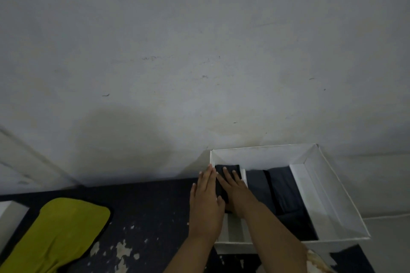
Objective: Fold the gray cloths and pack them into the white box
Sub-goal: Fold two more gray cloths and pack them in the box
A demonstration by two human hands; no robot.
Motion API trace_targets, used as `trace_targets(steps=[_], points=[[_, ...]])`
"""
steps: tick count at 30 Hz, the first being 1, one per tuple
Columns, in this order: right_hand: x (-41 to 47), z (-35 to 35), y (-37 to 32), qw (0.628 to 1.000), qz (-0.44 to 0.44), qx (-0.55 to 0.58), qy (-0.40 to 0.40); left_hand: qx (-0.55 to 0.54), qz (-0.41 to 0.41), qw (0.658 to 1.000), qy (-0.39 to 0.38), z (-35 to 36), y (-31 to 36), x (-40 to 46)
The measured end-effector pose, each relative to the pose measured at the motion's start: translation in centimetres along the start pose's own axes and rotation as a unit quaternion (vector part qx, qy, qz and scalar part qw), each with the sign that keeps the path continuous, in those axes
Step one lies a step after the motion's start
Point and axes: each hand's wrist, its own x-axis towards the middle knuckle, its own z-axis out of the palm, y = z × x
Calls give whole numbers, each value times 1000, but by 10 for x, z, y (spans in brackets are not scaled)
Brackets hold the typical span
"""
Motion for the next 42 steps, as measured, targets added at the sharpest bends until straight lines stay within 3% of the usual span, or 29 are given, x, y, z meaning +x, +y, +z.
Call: trace_targets(steps=[2,4,6,9,13,17,19,26,33,38,42], points=[[-2,-6,-2,999,-4,53,7,-6,0,1000,0,0,0,0],[-6,-16,-3,979,12,198,42,-6,-2,1000,-2,1,-1,0],[-15,-28,1,934,55,326,139,3,-5,1000,1,1,-3,0],[-38,-45,8,853,110,426,279,3,-1,1000,4,-1,-1,1],[-72,-52,2,784,106,543,282,-1,22,1000,20,-2,-1,-1],[-98,-44,-16,760,116,565,300,-104,-11,993,52,-9,4,-3],[-106,-47,-26,756,121,566,306,-167,-19,984,61,-20,4,-5],[-117,-39,-103,749,99,575,315,-149,41,985,71,-86,-40,-30],[-92,14,-212,734,84,589,327,-36,78,995,47,-168,-152,-64],[-65,80,-298,783,82,562,254,34,57,997,30,-227,-260,-108],[-57,141,-353,858,53,480,177,71,50,996,-24,-259,-327,-151]])
